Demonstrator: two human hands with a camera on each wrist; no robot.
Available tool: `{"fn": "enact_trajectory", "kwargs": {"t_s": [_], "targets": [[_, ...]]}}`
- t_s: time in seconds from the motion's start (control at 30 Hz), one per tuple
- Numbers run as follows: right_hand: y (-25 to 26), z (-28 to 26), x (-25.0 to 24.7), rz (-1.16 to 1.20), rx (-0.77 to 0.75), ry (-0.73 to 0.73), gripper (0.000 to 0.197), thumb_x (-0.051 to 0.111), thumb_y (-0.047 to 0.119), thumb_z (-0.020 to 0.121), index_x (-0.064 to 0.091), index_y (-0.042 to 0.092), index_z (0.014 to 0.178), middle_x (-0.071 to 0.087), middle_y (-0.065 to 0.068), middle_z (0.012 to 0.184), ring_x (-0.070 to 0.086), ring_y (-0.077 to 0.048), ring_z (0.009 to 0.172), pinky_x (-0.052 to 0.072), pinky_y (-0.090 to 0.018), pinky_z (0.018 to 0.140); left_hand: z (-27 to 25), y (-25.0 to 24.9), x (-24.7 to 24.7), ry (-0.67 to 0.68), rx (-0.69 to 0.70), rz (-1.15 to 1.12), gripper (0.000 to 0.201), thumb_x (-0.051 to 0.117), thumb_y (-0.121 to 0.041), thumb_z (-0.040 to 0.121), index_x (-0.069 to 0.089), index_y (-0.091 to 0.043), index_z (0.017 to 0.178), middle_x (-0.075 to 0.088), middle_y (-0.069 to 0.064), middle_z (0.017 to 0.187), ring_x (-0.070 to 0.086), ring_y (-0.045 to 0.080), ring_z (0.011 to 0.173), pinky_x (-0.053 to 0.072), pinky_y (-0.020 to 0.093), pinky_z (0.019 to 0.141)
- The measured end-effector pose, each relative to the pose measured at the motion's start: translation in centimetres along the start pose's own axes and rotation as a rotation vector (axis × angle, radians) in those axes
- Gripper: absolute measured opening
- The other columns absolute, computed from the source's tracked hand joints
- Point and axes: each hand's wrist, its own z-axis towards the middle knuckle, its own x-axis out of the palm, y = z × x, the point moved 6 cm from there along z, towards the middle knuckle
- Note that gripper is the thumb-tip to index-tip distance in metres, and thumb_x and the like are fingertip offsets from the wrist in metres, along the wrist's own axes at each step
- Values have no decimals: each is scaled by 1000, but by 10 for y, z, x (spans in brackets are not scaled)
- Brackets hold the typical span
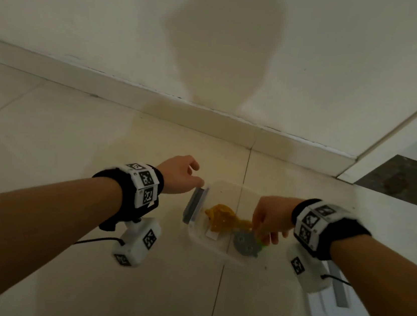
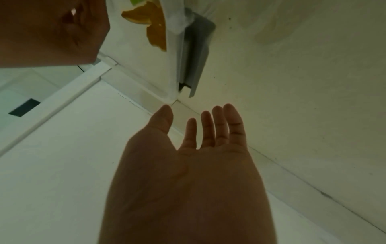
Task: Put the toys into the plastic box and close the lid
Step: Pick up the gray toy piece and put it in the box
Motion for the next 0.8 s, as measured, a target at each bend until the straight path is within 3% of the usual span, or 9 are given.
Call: {"fn": "enact_trajectory", "kwargs": {"t_s": [0.1,0.2,0.33,0.4,0.5,0.63,0.73,0.8], "targets": [[-4,10,18,-115,42,54,22,68,20,90,78,3,99,80,-9,91,70,-16,69,60,-29,68,1,1,15,88,-53,-37,60,57,-40,92,39,-14,144,53,9,136,57,29,116,52,44,97],[-7,23,20,-137,52,27,23,69,22,88,79,3,94,80,-9,86,71,-18,65,62,-37,81,1,1,29,161,-110,-90,66,59,-37,92,32,-15,148,48,11,141,56,31,117,55,44,93],[3,34,28,-179,43,43,24,66,22,90,80,3,95,79,-6,81,67,-12,54,61,-30,73,0,-3,42,187,-94,-86,67,64,-28,91,32,-14,147,46,11,141,59,32,113,57,43,88],[5,41,35,-210,47,57,24,66,23,90,79,4,98,80,-8,89,71,-16,62,62,-33,79,1,-3,45,182,-76,-66,64,64,-26,91,34,-14,146,48,10,136,61,30,107,59,40,83],[8,47,38,-258,37,22,28,72,21,87,76,4,108,78,-11,105,75,-25,89,60,-36,86,1,-1,45,182,-79,-86,63,65,-25,91,35,-14,145,48,11,137,62,30,103,60,39,80],[10,41,29,-226,39,-12,26,68,17,90,74,-1,107,78,-12,103,70,-23,77,59,-39,89,1,0,44,193,-100,-139,61,66,-23,90,36,-14,143,48,13,135,60,29,96,60,38,78],[6,31,24,-206,46,-36,27,67,18,90,75,-4,103,78,-14,102,74,-28,86,59,-39,89,1,0,43,190,-107,-143,59,67,-22,89,39,-14,140,49,8,121,60,28,94,60,38,77],[4,25,21,-99,21,2,28,63,19,93,75,-5,101,78,-13,99,76,-27,85,61,-36,83,0,0,43,200,-110,-150,58,66,-21,89,39,-13,140,46,6,116,60,28,94,60,39,78]]}}
